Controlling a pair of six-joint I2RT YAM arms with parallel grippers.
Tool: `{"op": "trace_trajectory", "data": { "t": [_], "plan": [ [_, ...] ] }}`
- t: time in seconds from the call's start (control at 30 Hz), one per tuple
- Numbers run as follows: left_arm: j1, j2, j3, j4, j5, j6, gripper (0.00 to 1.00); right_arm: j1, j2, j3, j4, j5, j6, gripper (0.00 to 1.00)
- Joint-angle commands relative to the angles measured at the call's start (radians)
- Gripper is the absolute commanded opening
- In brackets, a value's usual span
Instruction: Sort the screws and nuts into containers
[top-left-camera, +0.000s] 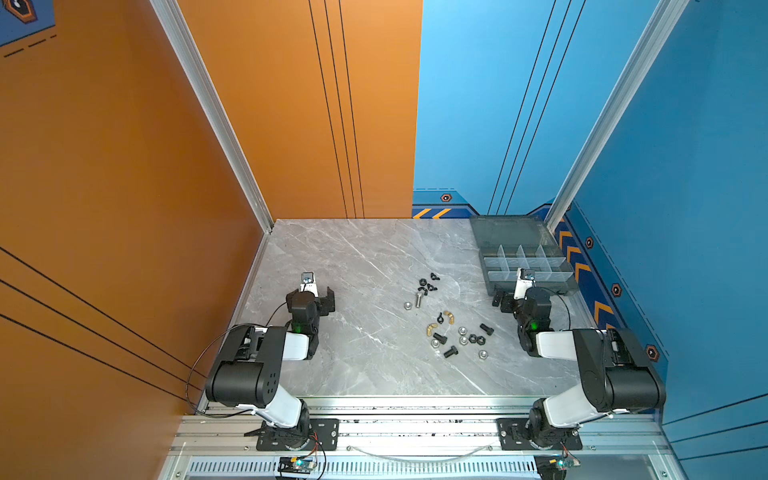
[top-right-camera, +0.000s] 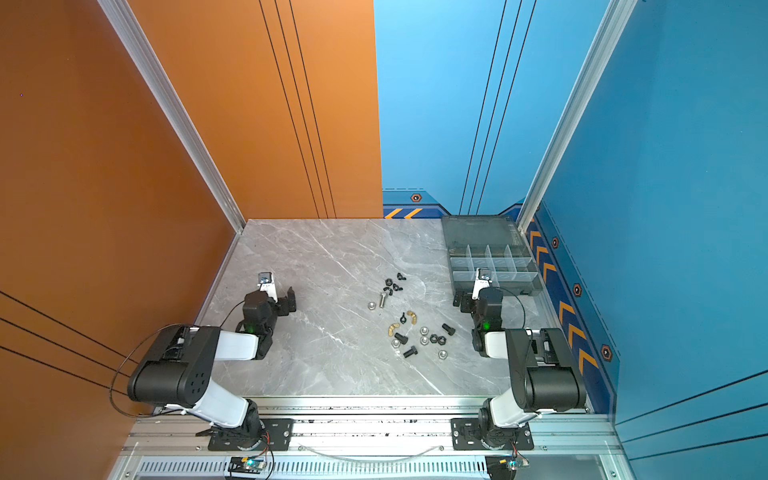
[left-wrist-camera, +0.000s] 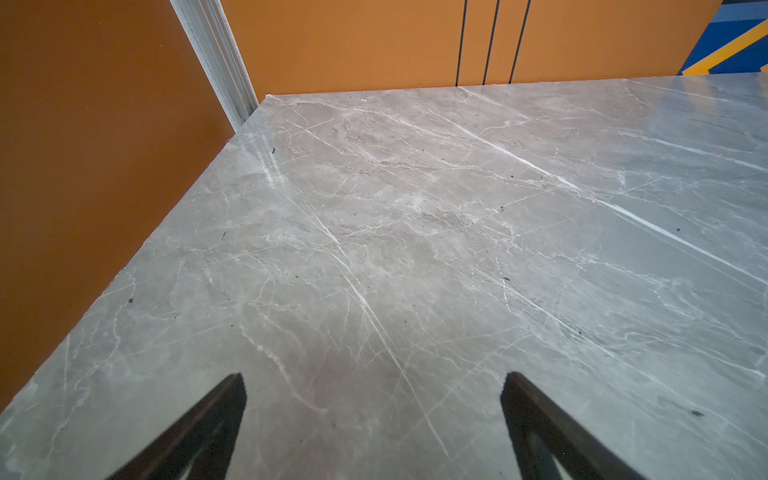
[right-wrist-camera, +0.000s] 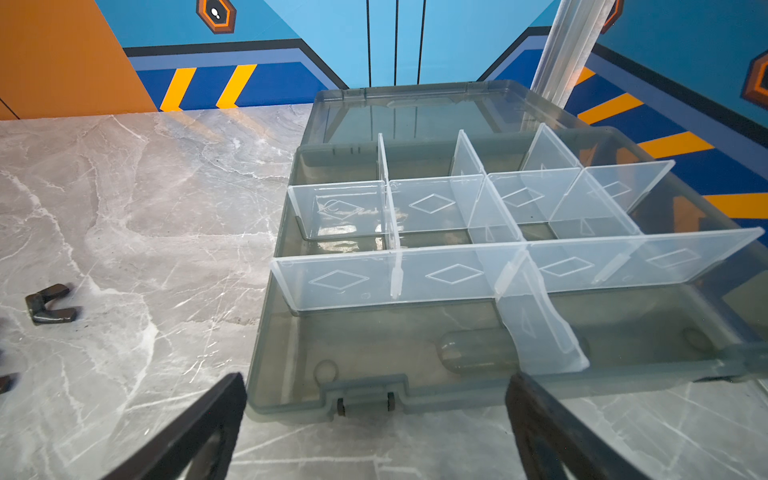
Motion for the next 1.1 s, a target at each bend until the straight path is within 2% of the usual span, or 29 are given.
{"op": "trace_trajectory", "data": {
  "t": [0.0,0.3,0.43,0.53,0.63,0.73,0.83,1.07],
  "plan": [
    [-0.011,-0.002,0.007,0.015,-0.044,-0.003,0.98,0.004,0.0,-0.005,0.015,0.012,-0.003,1.0],
    [-0.011,-0.008,0.009,0.017,-0.061,-0.004,0.98,0.007,-0.043,0.004,-0.029,0.012,-0.005,1.0],
    [-0.017,-0.065,0.039,-0.088,-0.082,-0.003,0.98,0.014,-0.139,0.093,-0.293,-0.02,-0.011,0.99],
    [-0.028,-0.115,0.097,-0.234,-0.103,0.001,0.98,0.024,-0.185,0.193,-0.54,-0.063,-0.006,0.99],
    [-0.051,-0.159,0.169,-0.384,-0.104,0.023,0.98,0.049,-0.217,0.266,-0.705,-0.123,0.001,0.99],
    [-0.066,-0.201,0.27,-0.569,-0.048,-0.029,0.98,0.096,-0.235,0.332,-0.858,-0.168,-0.019,0.99],
    [-0.091,-0.213,0.362,-0.721,0.006,-0.105,0.98,0.157,-0.236,0.394,-0.994,-0.158,-0.035,0.99],
    [-0.198,-0.25,0.448,-0.881,0.103,-0.25,0.98,0.278,-0.202,0.512,-1.225,-0.165,-0.046,0.97]
  ]
}}
